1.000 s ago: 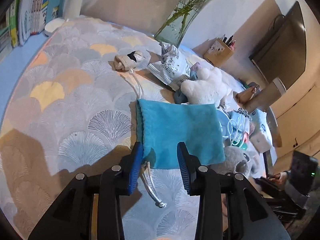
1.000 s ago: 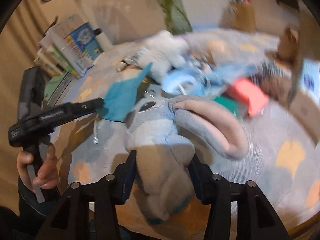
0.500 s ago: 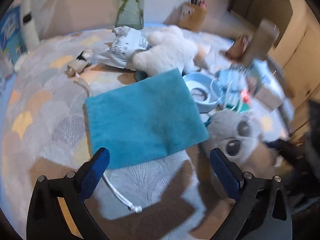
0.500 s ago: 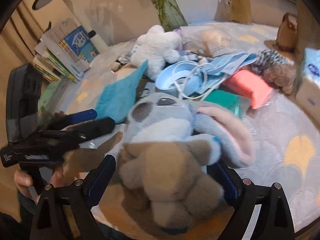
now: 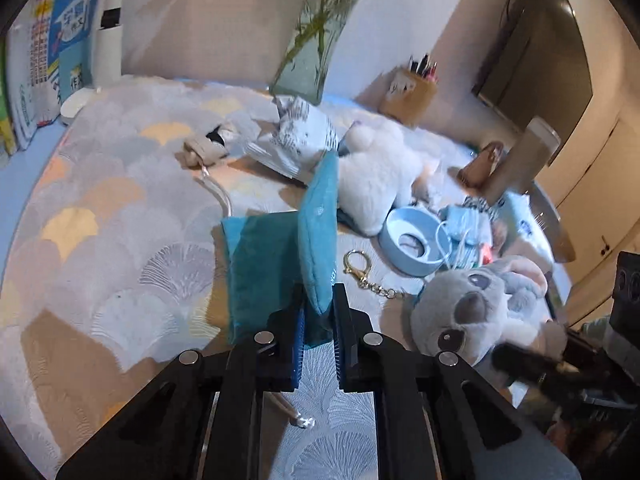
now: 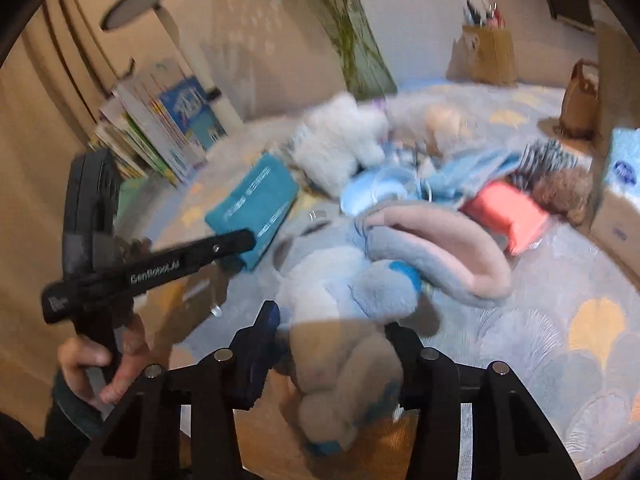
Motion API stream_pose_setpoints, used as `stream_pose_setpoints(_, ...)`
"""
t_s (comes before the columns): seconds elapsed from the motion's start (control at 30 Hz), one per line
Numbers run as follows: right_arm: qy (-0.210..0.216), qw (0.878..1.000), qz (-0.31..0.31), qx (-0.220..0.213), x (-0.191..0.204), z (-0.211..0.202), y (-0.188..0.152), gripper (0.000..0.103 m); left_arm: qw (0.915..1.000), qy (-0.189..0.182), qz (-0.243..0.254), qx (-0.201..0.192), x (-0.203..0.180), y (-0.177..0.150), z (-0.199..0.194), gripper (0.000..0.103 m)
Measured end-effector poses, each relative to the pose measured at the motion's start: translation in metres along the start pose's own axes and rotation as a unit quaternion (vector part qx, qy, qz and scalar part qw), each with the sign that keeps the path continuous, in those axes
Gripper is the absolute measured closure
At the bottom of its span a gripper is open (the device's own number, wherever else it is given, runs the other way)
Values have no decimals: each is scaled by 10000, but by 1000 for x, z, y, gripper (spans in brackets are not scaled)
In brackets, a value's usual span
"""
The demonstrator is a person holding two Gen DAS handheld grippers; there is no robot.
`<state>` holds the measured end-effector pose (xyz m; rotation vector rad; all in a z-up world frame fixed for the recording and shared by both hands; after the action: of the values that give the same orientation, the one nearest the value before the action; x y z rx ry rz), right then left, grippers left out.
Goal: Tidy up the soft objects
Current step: 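Carry the teal bag and Stitch plush with both grippers to the glass bowl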
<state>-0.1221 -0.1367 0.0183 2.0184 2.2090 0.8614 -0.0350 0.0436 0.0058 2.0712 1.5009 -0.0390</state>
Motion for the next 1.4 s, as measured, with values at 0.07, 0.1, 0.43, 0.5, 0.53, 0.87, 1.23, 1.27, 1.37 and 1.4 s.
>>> stream_pose_setpoints(0.07, -117, 9998, -34, -156, 2, -10, 3, 58, 9998, -176, -129, -45, 4, 2, -5, 94)
stream_pose_setpoints(0.1, -132, 9997, -32, -216, 1, -14, 4, 58, 9993, -308, -170, -105, 3, 2, -9, 95)
stream_pose_setpoints(0.43, 238, 9984, 118, 503, -17, 1, -3, 36, 9998, 109, 68, 148, -18, 2, 13, 91)
stream_pose_setpoints(0.5, 203, 9972, 243, 671, -20, 12, -8, 26, 9989, 365, 77, 266, -18, 0, 25, 80)
stream_pose_setpoints(0.53, 196, 9970, 276, 692, -20, 17, -8, 26, 9985, 467, 63, 263, -18, 0, 30, 80)
stream_pose_setpoints(0.87, 452, 9983, 358, 119, -21, -10, 0, 51, 9981, -544, 231, -159, -46, 14, -7, 98)
stream_pose_setpoints(1.23, -162, 9860, 726, -1491, -68, -156, 24, 51, 9710, -1622, 1518, -884, -180, 56, -84, 98)
stream_pose_setpoints(1.27, -237, 9838, 801, -1584, -75, -165, 24, 51, 9668, -1721, 1666, -889, -196, 61, -86, 98)
stream_pose_setpoints(1.37, -540, 9721, 1154, -1970, -102, -202, 23, 51, 9557, -1907, 2066, -867, -248, 74, -85, 98)
stream_pose_setpoints(1.4, -672, 9666, 1296, -2108, -113, -215, 23, 51, 9517, -2000, 2176, -837, -265, 79, -83, 98)
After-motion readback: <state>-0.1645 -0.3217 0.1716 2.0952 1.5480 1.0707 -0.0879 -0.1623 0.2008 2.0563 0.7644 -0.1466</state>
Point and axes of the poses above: each gripper's, at about its wrist camera, not at the fingertips, and z roughly the way its jaws point, x to its left, y to its top, the point moved 4 cm from there along z, roughly the way its jaws point, and after that the axes turned 14 degrees about x, right-handed, at the moved point
